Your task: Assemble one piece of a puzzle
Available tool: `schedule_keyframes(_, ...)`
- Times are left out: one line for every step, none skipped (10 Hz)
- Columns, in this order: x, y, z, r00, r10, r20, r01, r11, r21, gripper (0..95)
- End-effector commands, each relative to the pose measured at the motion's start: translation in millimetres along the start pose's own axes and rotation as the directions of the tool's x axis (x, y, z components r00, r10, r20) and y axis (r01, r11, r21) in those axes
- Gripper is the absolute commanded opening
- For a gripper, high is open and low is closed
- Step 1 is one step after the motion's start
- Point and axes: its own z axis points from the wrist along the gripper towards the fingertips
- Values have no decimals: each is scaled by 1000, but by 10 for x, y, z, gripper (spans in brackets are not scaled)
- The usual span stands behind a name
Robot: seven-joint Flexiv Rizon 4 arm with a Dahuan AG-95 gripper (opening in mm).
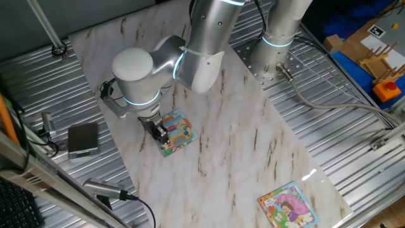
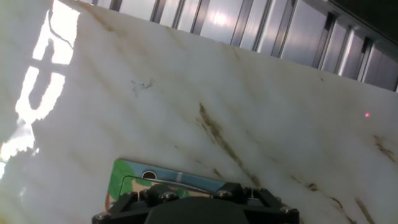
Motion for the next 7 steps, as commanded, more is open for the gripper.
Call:
schedule_keyframes(23, -26, -22, 1000, -10, 0, 10, 1000, -1, 570)
schedule_keyframes(42, -55, -38, 1000, -16, -1, 16, 1000, 0, 570)
schedule_keyframes(74, -103, -47, 1000, -23, -1, 23, 1000, 0, 570)
schedule_keyframes(93, -132, -48, 1000, -26, -1, 26, 1000, 1, 570)
schedule_keyframes(107, -154, -48, 1000, -28, -2, 28, 1000, 3, 570)
schedule_keyframes(128, -188, -43, 999, -33, -2, 33, 999, 4, 570)
schedule_keyframes(147, -221, -32, 999, -39, -2, 39, 999, 4, 570)
